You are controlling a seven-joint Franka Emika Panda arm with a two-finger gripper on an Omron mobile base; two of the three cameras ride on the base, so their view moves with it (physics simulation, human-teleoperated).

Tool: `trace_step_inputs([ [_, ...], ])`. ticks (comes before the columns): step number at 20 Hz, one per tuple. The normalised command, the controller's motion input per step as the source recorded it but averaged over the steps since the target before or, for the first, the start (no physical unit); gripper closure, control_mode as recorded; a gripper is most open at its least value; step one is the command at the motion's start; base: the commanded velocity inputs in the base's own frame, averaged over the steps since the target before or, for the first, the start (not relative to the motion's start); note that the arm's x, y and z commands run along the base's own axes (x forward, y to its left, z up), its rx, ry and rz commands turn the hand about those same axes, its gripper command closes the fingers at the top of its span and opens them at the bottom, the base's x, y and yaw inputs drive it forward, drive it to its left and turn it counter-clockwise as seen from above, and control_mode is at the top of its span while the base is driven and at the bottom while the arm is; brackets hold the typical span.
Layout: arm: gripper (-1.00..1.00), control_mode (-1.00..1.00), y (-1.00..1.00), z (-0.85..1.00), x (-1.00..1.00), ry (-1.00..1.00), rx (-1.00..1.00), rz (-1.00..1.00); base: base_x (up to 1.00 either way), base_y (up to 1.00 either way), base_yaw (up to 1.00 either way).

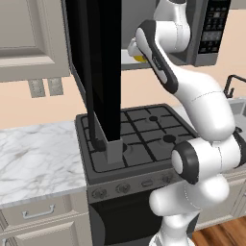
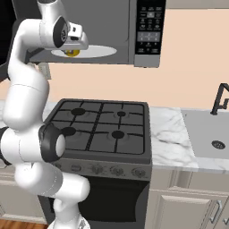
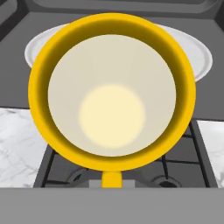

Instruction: Pick the mug from the counter and place it inside the microwave. Then close the microwave.

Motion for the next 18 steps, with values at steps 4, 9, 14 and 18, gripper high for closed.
trace_step_inputs([
  [4,1.0,-1.0,0.02,-0.08,0.18,0.0,0.0,0.0,0.0,0.0,0.0],
  [9,1.0,-1.0,0.02,-0.09,0.24,0.0,0.0,0.0,0.0,0.0,0.0],
  [14,1.0,-1.0,0.03,-0.06,0.28,0.0,0.0,0.0,0.0,0.0,0.0],
  [18,1.0,-1.0,0.01,0.0,0.4,0.0,0.0,0.0,0.0,0.0,0.0],
])
